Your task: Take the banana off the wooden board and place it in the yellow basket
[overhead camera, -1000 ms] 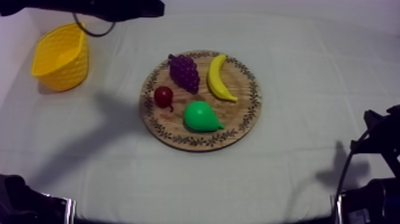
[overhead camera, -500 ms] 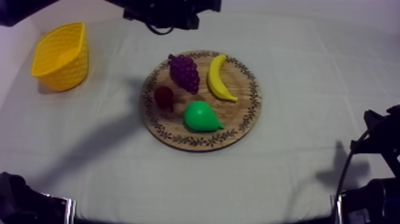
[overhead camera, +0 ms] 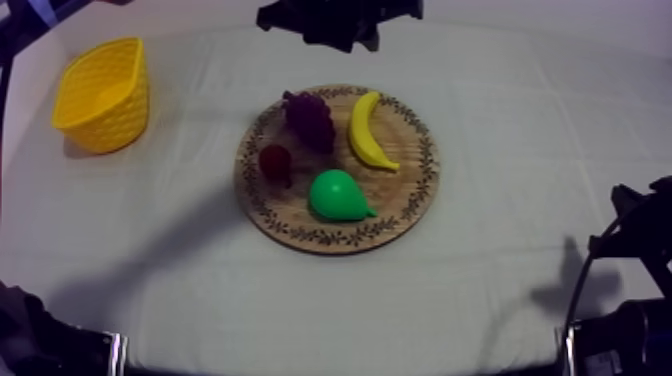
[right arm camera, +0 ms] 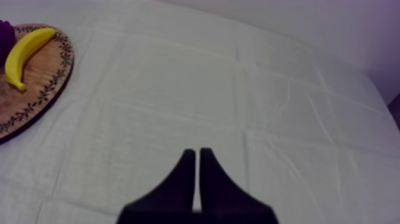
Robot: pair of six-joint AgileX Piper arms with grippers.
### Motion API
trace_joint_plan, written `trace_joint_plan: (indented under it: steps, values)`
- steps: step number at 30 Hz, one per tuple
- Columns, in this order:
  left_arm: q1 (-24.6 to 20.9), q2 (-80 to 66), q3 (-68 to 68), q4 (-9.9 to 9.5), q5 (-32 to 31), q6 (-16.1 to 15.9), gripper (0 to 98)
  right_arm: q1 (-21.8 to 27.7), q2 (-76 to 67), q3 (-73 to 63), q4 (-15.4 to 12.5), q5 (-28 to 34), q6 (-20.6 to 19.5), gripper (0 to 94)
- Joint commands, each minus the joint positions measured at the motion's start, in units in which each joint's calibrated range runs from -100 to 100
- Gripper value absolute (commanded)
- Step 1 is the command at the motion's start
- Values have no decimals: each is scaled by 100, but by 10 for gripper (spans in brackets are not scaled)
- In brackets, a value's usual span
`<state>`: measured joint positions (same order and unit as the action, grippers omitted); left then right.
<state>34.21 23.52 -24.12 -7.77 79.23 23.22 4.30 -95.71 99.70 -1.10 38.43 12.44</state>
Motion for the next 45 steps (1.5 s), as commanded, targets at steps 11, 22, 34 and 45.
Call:
trace_joint_plan:
  steps: [11,22,34,45]
  values:
    - [-58,716,-1449,224,1246,58,647,-1,-4,-3,0,4,-1,6]
    - [-97,1527,-2017,288,1730,64,665,-1,-4,-3,3,4,-4,6]
    - [-228,2530,-2513,563,2033,80,669,-1,-4,-3,5,4,-1,6]
    - [-417,3580,-3389,1004,2058,-39,666,-1,-4,-3,5,4,-1,6]
